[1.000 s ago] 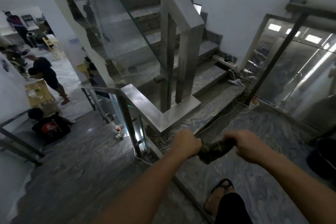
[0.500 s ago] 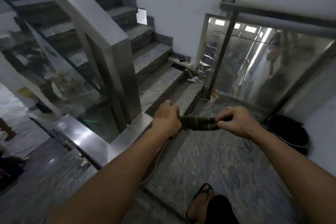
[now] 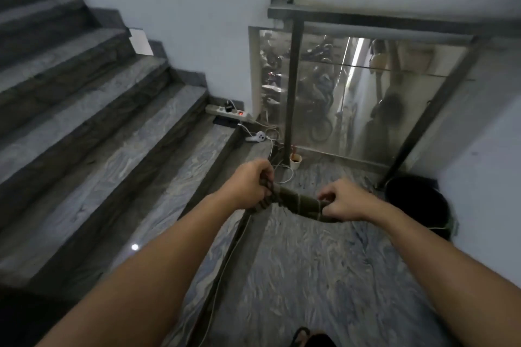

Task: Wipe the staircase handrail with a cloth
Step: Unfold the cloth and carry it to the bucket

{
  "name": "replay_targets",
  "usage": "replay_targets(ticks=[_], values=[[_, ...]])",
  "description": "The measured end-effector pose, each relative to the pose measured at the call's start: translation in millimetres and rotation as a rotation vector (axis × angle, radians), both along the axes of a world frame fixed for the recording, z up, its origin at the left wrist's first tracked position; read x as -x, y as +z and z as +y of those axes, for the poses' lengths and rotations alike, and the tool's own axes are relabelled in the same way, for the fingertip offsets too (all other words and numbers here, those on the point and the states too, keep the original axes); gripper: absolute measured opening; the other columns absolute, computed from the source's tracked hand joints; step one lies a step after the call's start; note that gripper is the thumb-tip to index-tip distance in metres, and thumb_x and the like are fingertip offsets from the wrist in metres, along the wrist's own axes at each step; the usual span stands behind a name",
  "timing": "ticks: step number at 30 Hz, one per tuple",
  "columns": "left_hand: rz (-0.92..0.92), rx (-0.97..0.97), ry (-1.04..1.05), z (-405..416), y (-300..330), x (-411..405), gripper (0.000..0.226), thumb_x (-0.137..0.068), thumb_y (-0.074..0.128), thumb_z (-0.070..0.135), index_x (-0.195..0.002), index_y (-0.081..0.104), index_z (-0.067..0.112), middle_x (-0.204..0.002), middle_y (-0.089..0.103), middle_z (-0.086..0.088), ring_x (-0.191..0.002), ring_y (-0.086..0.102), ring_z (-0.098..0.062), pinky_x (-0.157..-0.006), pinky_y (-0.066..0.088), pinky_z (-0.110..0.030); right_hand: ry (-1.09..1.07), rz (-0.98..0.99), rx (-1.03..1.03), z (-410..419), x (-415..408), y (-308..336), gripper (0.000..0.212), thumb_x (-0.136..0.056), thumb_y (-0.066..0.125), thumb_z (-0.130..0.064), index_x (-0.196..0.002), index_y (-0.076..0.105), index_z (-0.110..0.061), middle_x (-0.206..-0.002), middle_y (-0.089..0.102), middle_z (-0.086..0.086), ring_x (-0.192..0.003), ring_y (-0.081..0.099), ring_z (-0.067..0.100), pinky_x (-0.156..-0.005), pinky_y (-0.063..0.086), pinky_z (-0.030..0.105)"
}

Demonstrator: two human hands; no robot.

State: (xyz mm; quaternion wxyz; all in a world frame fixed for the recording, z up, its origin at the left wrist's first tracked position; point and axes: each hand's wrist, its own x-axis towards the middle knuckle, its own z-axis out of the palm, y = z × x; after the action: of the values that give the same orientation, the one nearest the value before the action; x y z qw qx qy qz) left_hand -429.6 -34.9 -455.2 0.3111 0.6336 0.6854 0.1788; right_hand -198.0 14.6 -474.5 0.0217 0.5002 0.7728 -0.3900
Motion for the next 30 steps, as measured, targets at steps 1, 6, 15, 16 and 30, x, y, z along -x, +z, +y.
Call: replay_targets(ticks=[1,6,15,16,30], values=[[0.007,0.007,-0.021,20,7,-7,0.035,-0.074,0.067,0.001,-0.075,0.053,0.033,-0.092,0.058,0.004,-0.083,0.059,-0.013,-0.061,0.049,-0.024,0.002,-0.016,-0.004,13,-5,5,0.011,-0.064,0.068,-0.022,-0.060,0.068,-0.033,-0.062,0.064,-0.005,-0.062,0.064,0.019,-0.052,0.050,0.029],[0.044,-0.035,-0.113,99,50,-35,0.029,-0.074,0.067,0.000,-0.083,0.055,0.025,-0.093,0.057,0.004,-0.081,0.057,-0.013,-0.064,0.049,-0.025,-0.138,-0.029,-0.073,75,-36,42,0.014,-0.066,0.069,-0.014,-0.068,0.066,-0.028,-0.073,0.068,0.001,-0.064,0.066,0.016,-0.049,0.049,0.026],[-0.033,-0.076,-0.207,203,85,-66,0.037,-0.073,0.070,0.002,-0.084,0.050,0.031,-0.091,0.057,0.009,-0.084,0.056,-0.007,-0.069,0.047,-0.024,-0.294,0.100,-0.289,150,-96,83,0.019,-0.072,0.077,-0.027,-0.078,0.062,-0.036,-0.080,0.064,-0.011,-0.074,0.061,0.010,-0.067,0.053,0.034],[-0.043,-0.077,-0.220,216,84,-69,0.038,-0.073,0.071,0.003,-0.081,0.049,0.033,-0.090,0.057,0.009,-0.083,0.056,-0.006,-0.068,0.046,-0.022,-0.306,0.125,-0.309,157,-101,86,0.022,-0.073,0.077,-0.026,-0.082,0.060,-0.036,-0.082,0.064,-0.011,-0.076,0.061,0.009,-0.069,0.053,0.035],[-0.072,-0.054,-0.529,432,26,-119,0.040,-0.070,0.065,0.001,-0.075,0.038,0.031,-0.077,0.052,0.003,-0.071,0.049,-0.018,-0.063,0.042,-0.031,-0.641,0.128,-0.353,285,-160,62,0.032,-0.075,0.072,-0.012,-0.078,0.045,-0.029,-0.065,0.056,-0.006,-0.058,0.052,0.011,-0.057,0.048,0.041]])
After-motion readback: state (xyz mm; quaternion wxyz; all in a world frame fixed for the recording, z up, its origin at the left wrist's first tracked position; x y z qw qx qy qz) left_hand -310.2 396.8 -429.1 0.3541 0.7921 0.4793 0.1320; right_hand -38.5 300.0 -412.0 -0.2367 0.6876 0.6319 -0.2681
